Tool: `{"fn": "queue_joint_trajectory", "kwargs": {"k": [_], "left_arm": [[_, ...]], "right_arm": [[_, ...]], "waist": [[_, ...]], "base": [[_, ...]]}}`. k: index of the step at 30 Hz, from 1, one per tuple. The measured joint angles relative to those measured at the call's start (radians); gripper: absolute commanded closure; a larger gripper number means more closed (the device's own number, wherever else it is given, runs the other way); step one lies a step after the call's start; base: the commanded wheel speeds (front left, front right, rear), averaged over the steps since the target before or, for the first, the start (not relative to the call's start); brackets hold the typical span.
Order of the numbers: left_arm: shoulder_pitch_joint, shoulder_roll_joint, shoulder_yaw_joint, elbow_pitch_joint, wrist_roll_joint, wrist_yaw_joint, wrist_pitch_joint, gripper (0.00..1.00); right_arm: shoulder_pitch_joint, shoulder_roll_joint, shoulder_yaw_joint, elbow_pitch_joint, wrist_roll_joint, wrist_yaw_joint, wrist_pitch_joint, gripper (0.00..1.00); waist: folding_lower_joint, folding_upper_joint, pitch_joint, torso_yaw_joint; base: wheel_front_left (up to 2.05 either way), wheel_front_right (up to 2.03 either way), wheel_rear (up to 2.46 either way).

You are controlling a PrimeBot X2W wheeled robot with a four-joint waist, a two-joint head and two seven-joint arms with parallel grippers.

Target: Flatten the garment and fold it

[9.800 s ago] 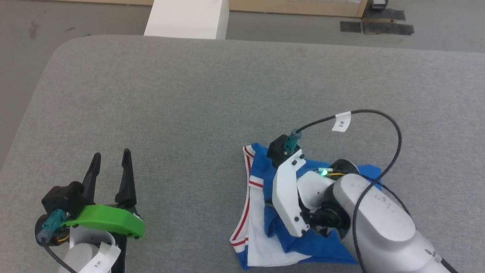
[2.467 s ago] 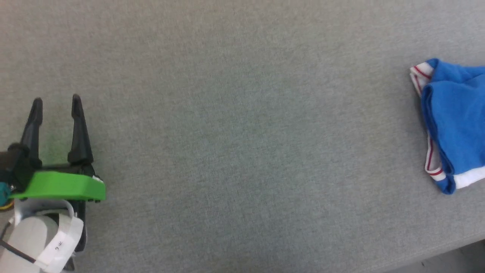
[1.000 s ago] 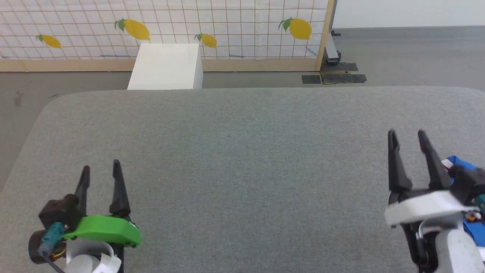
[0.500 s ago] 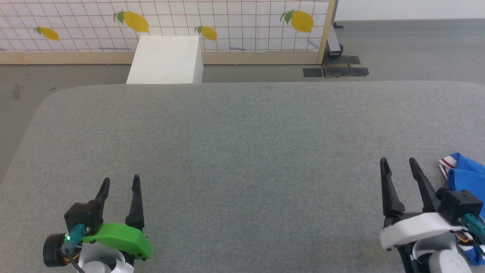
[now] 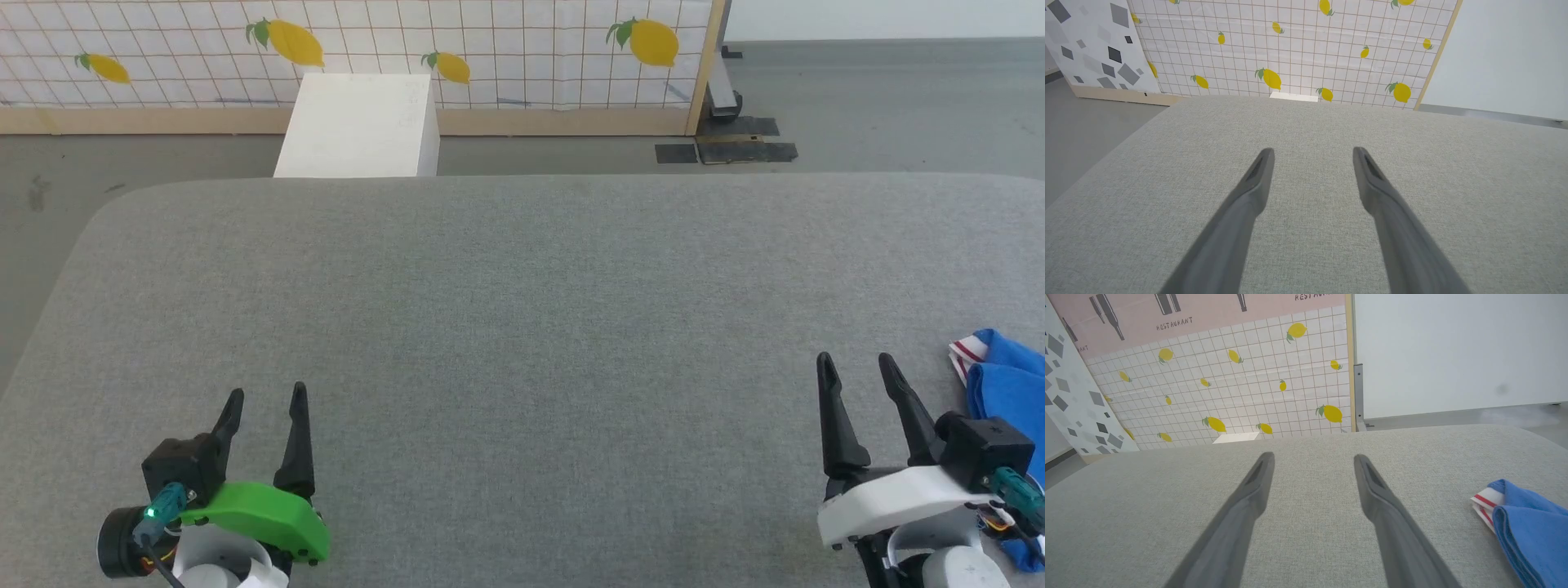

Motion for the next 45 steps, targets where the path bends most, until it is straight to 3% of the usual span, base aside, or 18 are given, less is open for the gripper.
{"fn": "queue_joint_trajectory", "kwargs": {"k": [42, 43, 45], "left_arm": [[-0.008, 0.005, -0.018, 0.002, -0.036, 0.009, -0.002, 0.00], [-0.008, 0.005, -0.018, 0.002, -0.036, 0.009, -0.001, 1.00], [-0.008, 0.003, -0.018, 0.002, -0.036, 0.009, 0.000, 1.00]], "right_arm": [[0.001, 0.000, 0.010, 0.017, 0.000, 0.000, 0.016, 0.00], [0.001, 0.000, 0.010, 0.017, 0.000, 0.000, 0.016, 1.00], [0.001, 0.000, 0.010, 0.017, 0.000, 0.000, 0.016, 1.00]], "waist": [[0.0001, 0.0000, 0.002, -0.003], [0.0001, 0.0000, 0.001, -0.003], [0.0000, 0.0000, 0.001, -0.003]], "base": [[0.00, 0.00, 0.00], [0.00, 0.00, 0.00], [0.00, 0.00, 0.00]]}}
